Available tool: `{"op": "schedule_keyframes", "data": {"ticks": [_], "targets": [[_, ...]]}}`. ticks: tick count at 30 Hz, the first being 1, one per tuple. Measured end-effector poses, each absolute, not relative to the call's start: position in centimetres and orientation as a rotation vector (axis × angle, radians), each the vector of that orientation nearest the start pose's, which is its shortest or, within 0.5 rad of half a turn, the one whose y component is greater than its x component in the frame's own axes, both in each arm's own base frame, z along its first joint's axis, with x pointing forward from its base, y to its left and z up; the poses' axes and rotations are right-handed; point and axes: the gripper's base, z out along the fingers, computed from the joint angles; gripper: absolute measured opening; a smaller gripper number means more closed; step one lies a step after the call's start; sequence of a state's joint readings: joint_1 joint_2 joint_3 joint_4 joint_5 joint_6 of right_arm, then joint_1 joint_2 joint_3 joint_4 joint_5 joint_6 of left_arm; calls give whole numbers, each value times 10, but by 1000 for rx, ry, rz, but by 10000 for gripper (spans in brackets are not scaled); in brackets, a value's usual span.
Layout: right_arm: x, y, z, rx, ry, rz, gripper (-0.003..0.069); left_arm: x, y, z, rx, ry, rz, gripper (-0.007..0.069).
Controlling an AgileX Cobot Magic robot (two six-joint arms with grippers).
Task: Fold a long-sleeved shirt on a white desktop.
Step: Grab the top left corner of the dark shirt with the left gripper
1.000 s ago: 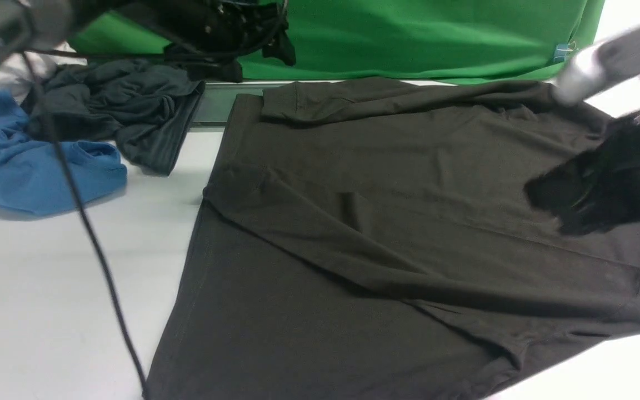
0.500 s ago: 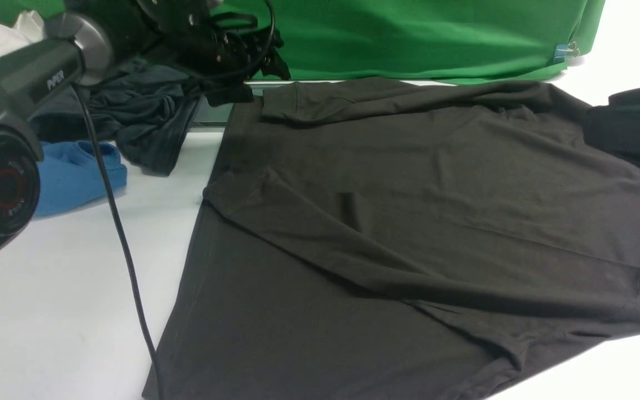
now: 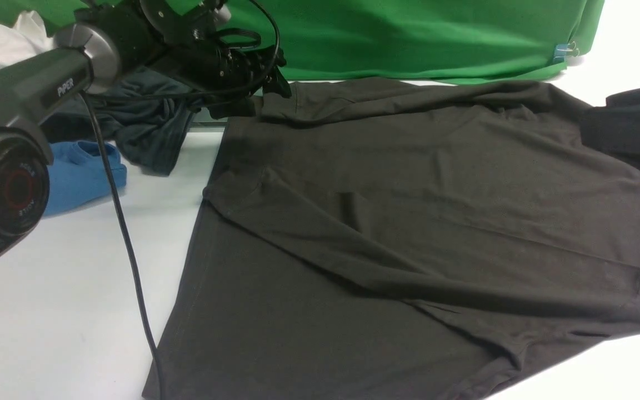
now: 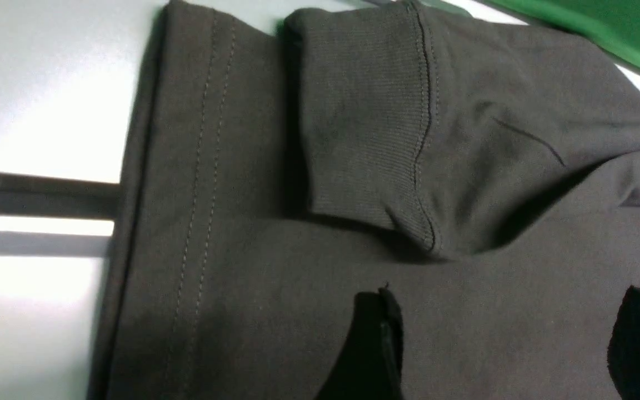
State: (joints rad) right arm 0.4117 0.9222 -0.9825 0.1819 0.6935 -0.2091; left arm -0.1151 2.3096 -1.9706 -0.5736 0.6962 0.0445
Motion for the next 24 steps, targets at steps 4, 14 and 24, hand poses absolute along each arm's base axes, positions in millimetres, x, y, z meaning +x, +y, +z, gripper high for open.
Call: {"op": "schedule_keyframes", "data": {"ticks": [4,14,24], "targets": [[163,83,384,-572,2042,327,251,517,-91,200,-213,2448,-660,541],[163,83,384,-564,2040,331,251,520,-89,203,-225,2403,-645,541],[165,83,387,-549,2009,333,251,523,-89,185,-308,2442,-653,541]]}}
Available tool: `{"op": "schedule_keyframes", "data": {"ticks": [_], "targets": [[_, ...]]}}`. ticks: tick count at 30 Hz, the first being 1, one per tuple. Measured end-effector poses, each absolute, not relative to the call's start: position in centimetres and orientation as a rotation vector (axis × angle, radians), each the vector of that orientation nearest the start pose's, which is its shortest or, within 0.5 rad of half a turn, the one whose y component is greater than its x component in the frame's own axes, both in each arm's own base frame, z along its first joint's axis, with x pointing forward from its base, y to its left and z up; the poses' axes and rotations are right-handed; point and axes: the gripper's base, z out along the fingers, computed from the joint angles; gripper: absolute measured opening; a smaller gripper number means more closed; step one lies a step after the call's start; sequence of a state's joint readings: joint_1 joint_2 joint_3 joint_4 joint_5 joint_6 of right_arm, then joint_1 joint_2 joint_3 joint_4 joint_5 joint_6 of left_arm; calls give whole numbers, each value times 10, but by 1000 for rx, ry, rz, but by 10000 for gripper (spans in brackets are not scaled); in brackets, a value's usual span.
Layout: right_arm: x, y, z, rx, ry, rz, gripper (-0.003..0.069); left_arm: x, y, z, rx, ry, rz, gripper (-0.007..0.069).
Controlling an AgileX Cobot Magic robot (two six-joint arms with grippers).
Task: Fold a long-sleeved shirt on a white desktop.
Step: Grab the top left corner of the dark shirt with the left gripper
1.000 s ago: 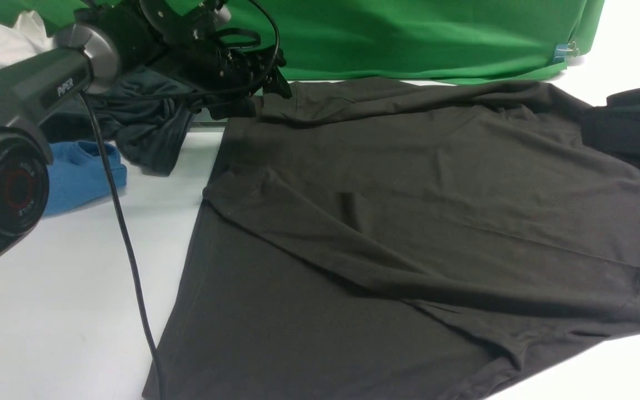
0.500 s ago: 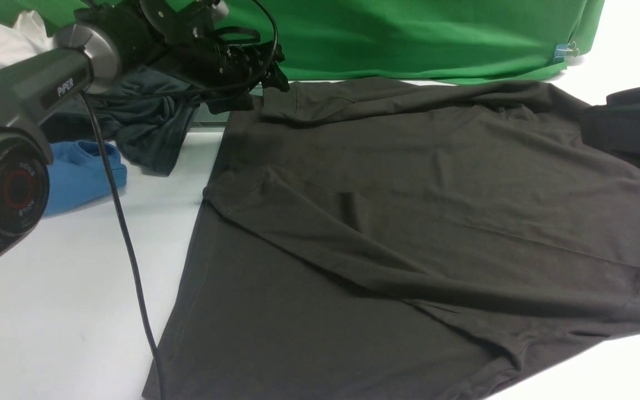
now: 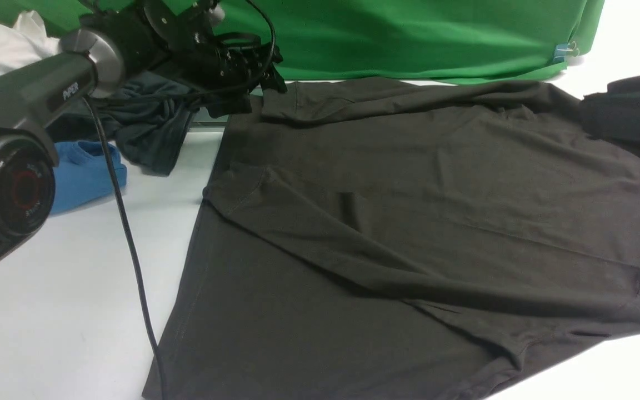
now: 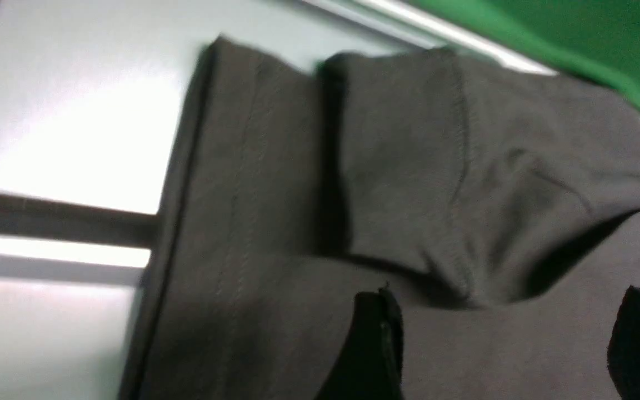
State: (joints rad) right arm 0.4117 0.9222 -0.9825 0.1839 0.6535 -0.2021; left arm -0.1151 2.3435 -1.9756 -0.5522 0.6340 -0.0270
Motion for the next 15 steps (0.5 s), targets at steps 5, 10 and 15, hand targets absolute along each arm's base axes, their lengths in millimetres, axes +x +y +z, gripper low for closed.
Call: {"op": "schedule_keyframes", "data": {"ticks": [5,10,15], "targets": [[165,83,387,-548,2007,333,251,524,-89,177,-321,2459,-654,541],[165,83,387,-548,2007,333,251,525,-89,176,-326,2446,-652,541],[165,83,387,-548,2008,334,251,526,-88,177,-329,2436,-649,541]]}}
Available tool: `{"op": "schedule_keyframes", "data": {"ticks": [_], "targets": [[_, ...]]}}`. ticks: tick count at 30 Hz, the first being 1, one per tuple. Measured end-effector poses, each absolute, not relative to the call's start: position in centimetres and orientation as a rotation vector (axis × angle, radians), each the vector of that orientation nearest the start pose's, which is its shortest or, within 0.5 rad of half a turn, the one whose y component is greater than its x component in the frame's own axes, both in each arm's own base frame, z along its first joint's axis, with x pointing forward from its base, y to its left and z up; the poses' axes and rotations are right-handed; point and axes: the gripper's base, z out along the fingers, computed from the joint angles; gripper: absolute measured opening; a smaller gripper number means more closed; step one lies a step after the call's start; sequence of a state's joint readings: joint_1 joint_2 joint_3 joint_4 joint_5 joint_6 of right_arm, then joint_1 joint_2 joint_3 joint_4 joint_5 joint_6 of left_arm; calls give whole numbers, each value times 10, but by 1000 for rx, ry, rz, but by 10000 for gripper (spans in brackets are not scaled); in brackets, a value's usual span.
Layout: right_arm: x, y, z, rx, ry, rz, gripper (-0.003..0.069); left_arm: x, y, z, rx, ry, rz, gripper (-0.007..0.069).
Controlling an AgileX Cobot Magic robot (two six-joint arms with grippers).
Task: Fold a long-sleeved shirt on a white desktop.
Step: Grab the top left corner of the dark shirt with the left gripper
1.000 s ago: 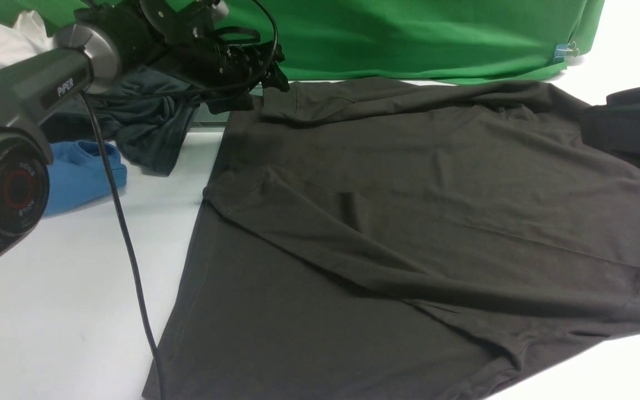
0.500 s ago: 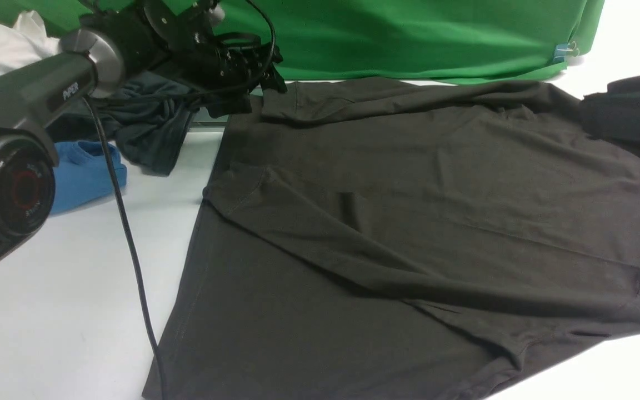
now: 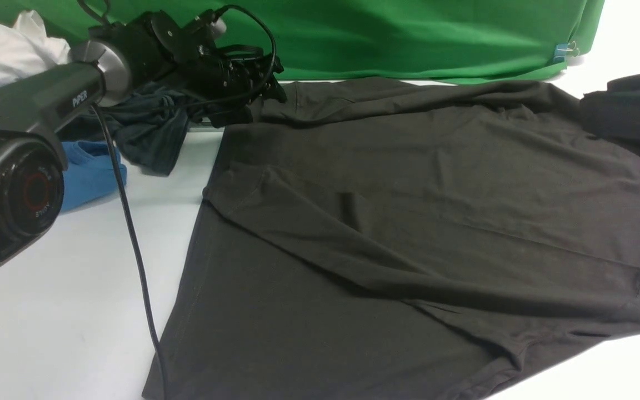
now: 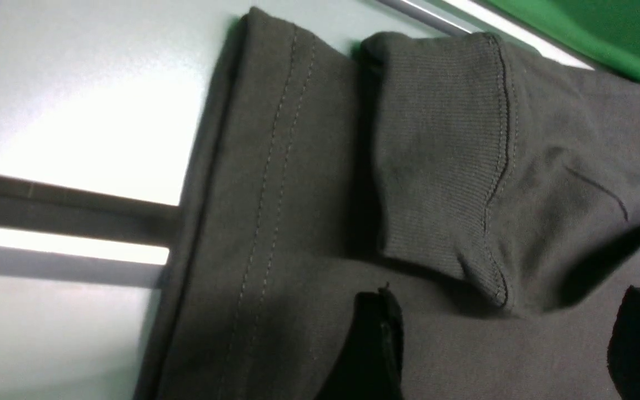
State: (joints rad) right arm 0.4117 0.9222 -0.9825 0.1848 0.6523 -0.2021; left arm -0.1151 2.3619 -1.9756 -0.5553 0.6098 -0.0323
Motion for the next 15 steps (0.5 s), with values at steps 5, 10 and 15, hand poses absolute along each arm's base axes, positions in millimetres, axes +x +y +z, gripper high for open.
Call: {"op": "schedule_keyframes", "data": {"ticks": [5,10,15], "targets": [[165,83,387,-548,2008,335,251,527,-89,176,-349,2416,-659,541],[165,83,387,-547,2007,335,251,529,-89,170,-373,2415,-676,541],[165,83,387,-546,2007,335,251,532,-88,163,-385,2393,-665,541]]}}
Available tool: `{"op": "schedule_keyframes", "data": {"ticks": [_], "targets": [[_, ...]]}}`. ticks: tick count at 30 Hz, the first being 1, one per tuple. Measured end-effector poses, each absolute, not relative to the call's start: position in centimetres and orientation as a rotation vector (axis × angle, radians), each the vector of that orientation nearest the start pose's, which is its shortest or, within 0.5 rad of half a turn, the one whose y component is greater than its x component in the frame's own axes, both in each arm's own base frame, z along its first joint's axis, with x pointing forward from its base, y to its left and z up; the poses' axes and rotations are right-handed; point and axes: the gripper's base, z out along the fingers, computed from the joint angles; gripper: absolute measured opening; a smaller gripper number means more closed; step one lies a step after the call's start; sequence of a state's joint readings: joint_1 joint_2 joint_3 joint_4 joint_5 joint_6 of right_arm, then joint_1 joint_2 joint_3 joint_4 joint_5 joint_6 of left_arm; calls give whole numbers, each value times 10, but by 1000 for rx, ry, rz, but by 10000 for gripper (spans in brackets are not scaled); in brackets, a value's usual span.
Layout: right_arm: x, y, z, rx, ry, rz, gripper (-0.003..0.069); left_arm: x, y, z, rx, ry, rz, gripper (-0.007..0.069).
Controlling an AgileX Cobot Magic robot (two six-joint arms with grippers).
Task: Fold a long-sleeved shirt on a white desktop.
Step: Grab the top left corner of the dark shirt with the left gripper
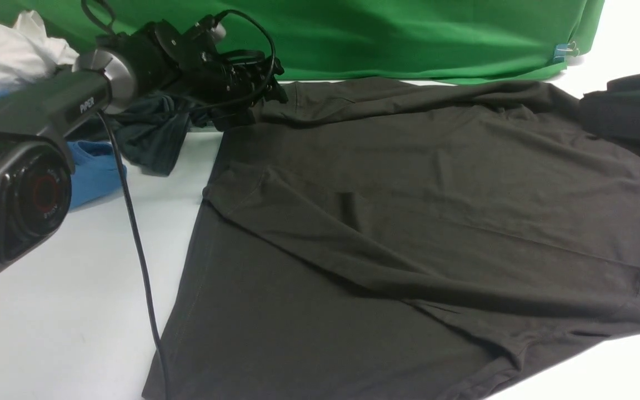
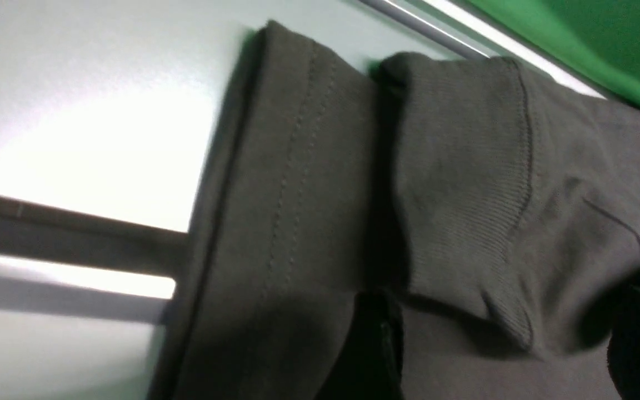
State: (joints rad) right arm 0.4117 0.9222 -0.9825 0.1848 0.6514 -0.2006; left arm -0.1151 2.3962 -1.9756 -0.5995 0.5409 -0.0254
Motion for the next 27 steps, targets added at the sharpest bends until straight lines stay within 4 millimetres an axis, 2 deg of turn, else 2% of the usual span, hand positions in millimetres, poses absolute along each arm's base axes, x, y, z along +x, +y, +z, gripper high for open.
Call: {"op": "schedule_keyframes", "data": {"ticks": [10,14,20,27], "targets": [[165,83,387,-545,2008,336,251,538,-89,156,-420,2330,-706,541],[165,83,387,-544,2007,336,251,539,-91,144,-429,2335,-733,541],[165,83,387,-542,2001,336,251,543,-92,138,-451,2306,-730,540],[165,83,387,-542,2001,336,251,543,-95,137,-421,2291,-709,518]]}}
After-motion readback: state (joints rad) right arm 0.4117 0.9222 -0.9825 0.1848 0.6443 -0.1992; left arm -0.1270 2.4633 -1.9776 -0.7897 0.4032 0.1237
